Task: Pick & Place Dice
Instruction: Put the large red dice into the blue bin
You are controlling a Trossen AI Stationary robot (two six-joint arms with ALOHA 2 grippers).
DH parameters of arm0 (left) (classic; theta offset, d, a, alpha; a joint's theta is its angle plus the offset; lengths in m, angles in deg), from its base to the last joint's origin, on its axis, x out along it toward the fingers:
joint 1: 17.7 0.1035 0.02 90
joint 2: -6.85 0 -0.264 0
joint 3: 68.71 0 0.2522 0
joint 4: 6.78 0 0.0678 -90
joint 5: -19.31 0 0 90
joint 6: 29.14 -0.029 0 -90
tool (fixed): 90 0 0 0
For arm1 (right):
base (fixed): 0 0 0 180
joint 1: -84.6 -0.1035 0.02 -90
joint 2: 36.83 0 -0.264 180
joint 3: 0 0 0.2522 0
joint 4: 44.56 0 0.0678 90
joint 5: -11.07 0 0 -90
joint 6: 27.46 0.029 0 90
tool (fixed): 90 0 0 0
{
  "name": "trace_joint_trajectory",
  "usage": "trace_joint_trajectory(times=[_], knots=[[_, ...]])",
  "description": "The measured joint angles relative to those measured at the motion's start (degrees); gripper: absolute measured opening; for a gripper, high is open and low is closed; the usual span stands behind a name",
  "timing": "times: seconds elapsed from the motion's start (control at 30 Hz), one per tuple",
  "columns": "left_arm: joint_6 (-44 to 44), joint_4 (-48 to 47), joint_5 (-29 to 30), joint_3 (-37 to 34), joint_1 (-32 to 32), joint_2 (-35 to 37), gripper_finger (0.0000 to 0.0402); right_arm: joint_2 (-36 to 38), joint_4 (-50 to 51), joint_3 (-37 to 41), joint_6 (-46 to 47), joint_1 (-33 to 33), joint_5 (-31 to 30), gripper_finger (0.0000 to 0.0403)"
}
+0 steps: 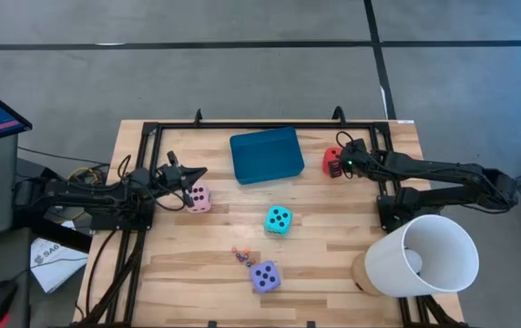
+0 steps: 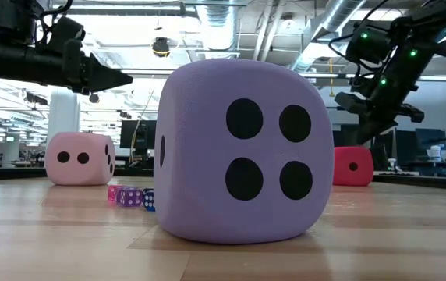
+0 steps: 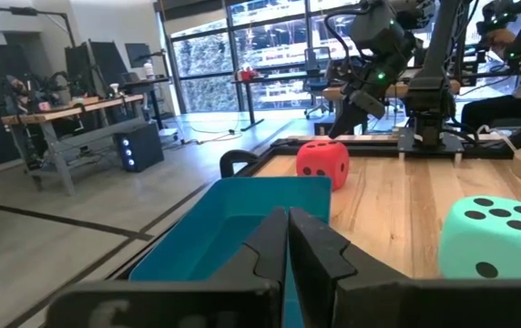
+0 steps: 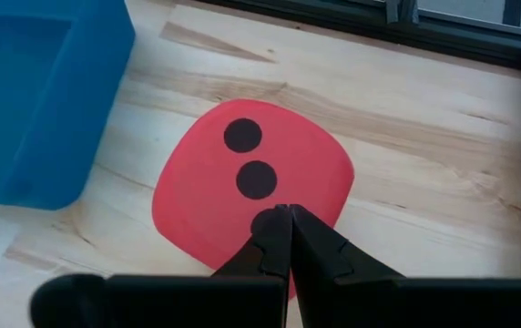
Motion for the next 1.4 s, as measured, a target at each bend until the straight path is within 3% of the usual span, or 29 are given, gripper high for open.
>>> trace_joint_trajectory(times=[0.27, 0.47, 1.0, 1.4], knots=[[0.0, 0.0, 0.0, 0.0, 0.0, 0.0, 0.0006, 0.0, -0.6, 0.0, 0.0, 0.0, 0.0, 0.0024], [0.0, 0.0, 0.0, 0.0, 0.0, 0.0, 0.0006, 0.0, -2.2, 0.0, -4.3, 0.0, 0.0, 0.0075], [0.0, 0.0, -0.1, 0.0, 0.0, 0.0, 0.0006, 0.0, -3.0, 0.0, -4.5, 0.0, 0.0, 0.0230], [0.0, 0.0, -0.1, 0.0, 0.0, 0.0, 0.0006, 0.0, -3.4, 0.0, -4.5, 0.0, 0.0, 0.0244]])
